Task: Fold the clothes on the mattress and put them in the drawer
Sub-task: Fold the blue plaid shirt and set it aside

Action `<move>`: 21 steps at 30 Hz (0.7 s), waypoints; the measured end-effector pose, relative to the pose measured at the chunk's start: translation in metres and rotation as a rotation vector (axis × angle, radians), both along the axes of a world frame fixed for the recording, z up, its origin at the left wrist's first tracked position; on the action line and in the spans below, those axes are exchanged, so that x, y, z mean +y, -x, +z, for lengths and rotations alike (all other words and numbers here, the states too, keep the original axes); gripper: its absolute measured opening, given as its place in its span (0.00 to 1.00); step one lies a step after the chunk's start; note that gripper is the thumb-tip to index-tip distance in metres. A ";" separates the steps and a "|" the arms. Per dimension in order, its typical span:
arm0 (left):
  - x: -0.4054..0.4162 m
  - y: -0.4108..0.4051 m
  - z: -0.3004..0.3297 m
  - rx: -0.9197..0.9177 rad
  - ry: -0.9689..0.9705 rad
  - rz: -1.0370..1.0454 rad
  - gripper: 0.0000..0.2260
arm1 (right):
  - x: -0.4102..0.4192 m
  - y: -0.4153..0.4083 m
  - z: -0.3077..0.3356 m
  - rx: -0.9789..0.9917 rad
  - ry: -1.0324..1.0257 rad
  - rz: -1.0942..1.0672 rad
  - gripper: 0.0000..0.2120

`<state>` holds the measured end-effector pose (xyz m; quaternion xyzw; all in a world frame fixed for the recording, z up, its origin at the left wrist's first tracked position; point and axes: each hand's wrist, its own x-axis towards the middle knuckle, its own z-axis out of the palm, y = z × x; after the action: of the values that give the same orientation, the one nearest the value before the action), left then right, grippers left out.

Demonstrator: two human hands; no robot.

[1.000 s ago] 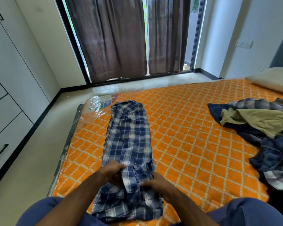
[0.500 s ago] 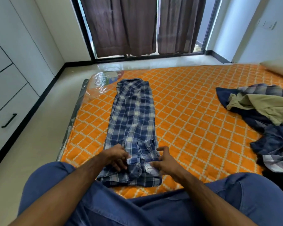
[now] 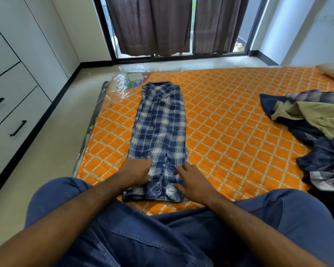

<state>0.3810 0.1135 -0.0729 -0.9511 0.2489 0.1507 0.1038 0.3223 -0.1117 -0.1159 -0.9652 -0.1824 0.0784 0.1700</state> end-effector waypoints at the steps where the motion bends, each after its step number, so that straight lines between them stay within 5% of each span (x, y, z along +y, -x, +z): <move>1: -0.002 0.004 0.003 -0.006 -0.007 -0.095 0.13 | 0.003 0.003 -0.003 -0.033 0.034 0.072 0.26; 4: -0.004 0.017 -0.009 0.078 -0.143 -0.210 0.34 | 0.017 0.012 -0.019 0.043 0.242 0.200 0.42; 6: -0.004 0.029 -0.025 0.064 -0.253 -0.214 0.43 | 0.025 0.017 -0.030 0.026 0.335 0.227 0.43; 14: -0.012 0.042 -0.051 -0.106 -0.263 -0.149 0.34 | 0.046 0.006 -0.043 -0.018 0.461 0.083 0.42; 21: -0.011 0.027 -0.057 0.128 -0.143 0.060 0.29 | 0.043 -0.011 -0.033 0.062 0.387 0.042 0.33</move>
<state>0.3542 0.1020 -0.1301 -0.9367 0.2152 0.2317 0.1507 0.3338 -0.0683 -0.1489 -0.9730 -0.1785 0.1453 -0.0149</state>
